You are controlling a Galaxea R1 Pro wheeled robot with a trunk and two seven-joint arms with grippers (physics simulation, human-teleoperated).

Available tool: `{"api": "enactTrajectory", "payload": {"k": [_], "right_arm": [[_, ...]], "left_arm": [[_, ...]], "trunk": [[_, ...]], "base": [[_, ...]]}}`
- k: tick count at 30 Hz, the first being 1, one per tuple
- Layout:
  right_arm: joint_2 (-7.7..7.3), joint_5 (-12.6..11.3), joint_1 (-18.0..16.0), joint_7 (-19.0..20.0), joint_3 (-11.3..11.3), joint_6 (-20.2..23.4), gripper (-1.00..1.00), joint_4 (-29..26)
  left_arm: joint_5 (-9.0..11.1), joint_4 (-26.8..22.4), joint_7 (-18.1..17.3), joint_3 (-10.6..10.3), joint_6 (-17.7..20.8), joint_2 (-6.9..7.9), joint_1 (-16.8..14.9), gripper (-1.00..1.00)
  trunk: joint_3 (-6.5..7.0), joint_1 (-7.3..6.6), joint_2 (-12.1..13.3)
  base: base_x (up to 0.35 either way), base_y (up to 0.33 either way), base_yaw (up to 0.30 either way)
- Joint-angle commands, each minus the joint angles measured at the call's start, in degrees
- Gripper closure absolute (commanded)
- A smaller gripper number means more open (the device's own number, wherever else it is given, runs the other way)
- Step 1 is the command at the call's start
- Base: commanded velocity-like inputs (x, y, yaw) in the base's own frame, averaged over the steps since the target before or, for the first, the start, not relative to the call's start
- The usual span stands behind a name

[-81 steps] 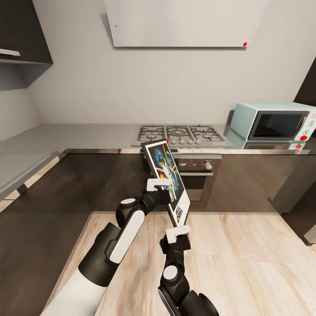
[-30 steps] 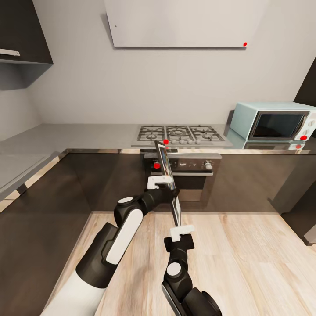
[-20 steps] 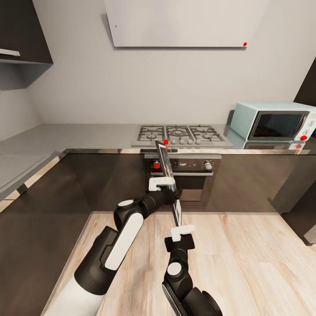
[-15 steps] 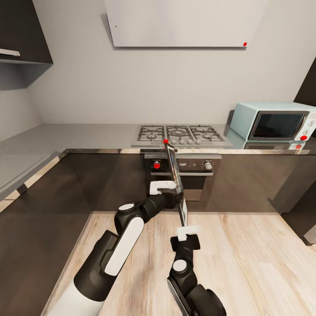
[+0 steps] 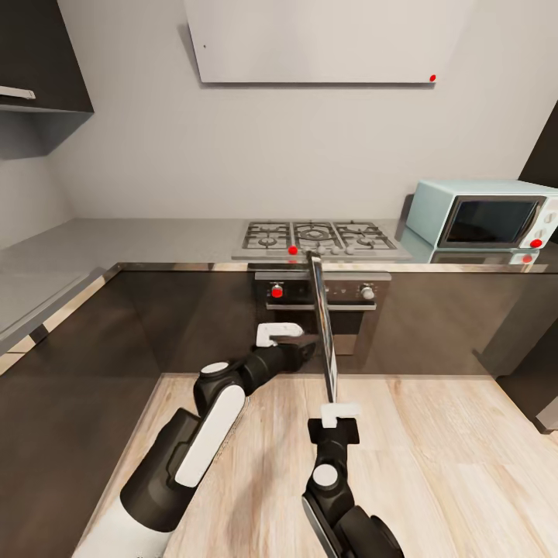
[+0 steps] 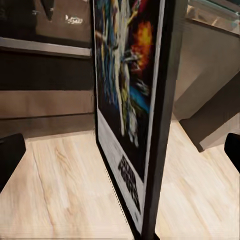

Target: Pick up the poster from the kitchen countertop and hang it on one of the wall nails in the kitchen.

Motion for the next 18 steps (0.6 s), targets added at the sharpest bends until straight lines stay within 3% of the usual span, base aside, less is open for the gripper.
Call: {"api": "enactTrajectory", "payload": {"k": [1, 4, 6, 8, 12, 18], "right_arm": [[-0.04, 0.0, 0.1, -0.2, 0.1, -0.4, 1.00, -0.2], [-0.14, 0.0, 0.2, -0.3, 0.1, -1.3, 1.00, -0.7], [-0.48, 0.1, 0.4, -0.3, 0.1, -1.6, 1.00, -1.8], [-1.34, 0.0, 0.8, -0.3, 0.1, -1.8, 1.00, -2.7], [-2.59, 0.0, 2.3, -0.3, 0.2, -3.8, 1.00, -4.9], [-4.21, 0.0, 5.5, 0.3, 0.2, -5.8, 1.00, -8.2]], "left_arm": [[2.2, 0.0, 0.5, 0.0, 0.0, 1.07, 0.0, -1.00], [6.4, 0.1, 0.5, 0.1, -0.2, 3.84, 0.0, -1.00], [10.0, 0.3, 0.6, 0.1, -0.4, 6.61, 0.0, -1.00], [11.6, 0.5, 0.5, 0.1, -0.9, 8.11, 0.2, -1.00], [13.0, 1.4, 0.5, 0.1, -3.8, 9.48, 1.2, -1.00], [14.2, 2.8, -0.4, 0.1, -5.8, 9.87, 1.7, -1.00]], "trunk": [[-0.05, 0.00, 0.0], [-0.05, 0.00, 0.0], [-0.05, 0.00, 0.0], [-0.05, 0.00, 0.0], [-0.05, 0.00, 0.0], [-0.05, 0.00, 0.0]], "base": [[0.000, 0.000, 0.000], [0.000, 0.000, 0.000], [0.000, 0.000, 0.000], [0.000, 0.000, 0.000], [0.000, 0.000, 0.000], [0.000, 0.000, 0.000]]}}
